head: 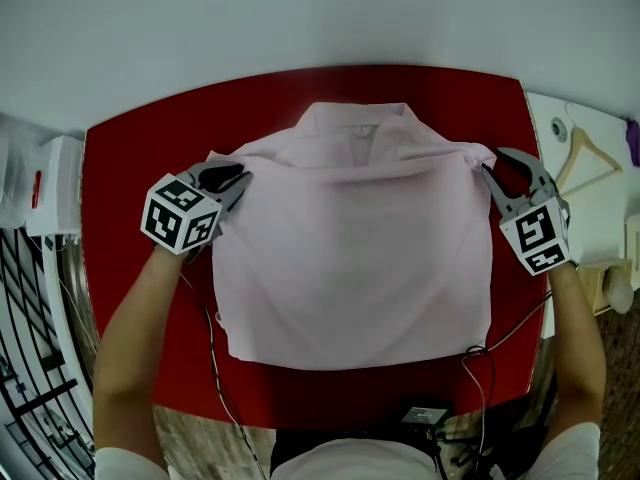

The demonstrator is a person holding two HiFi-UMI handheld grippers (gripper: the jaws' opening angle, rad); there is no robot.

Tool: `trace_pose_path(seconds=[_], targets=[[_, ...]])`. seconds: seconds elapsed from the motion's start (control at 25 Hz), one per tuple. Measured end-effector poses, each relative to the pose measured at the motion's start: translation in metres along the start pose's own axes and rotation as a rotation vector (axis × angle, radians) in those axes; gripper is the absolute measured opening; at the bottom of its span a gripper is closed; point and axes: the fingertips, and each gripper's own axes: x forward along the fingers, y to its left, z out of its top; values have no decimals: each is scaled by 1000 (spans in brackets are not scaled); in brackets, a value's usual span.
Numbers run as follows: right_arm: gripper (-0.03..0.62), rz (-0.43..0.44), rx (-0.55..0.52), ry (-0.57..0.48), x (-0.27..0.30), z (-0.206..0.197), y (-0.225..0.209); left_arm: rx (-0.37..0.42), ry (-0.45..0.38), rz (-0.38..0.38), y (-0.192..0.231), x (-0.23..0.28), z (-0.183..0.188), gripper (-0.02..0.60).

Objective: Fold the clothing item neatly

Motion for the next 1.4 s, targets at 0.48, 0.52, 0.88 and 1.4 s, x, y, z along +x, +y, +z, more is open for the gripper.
trace_pose_path(seconds=[0.48, 0.52, 0.88, 1.4], targets=[[25, -74, -30, 188, 51, -29, -38, -31, 46, 146, 35, -12, -23, 35], [25, -78, -3, 198, 56, -31, -42, -56, 43, 169, 40, -14, -25, 28], [26, -18, 366, 210, 80, -58, -47, -288, -105, 168, 70, -33, -31, 126], [42, 139, 758, 169, 94, -55, -28, -288, -133, 133, 77, -22, -16, 23]])
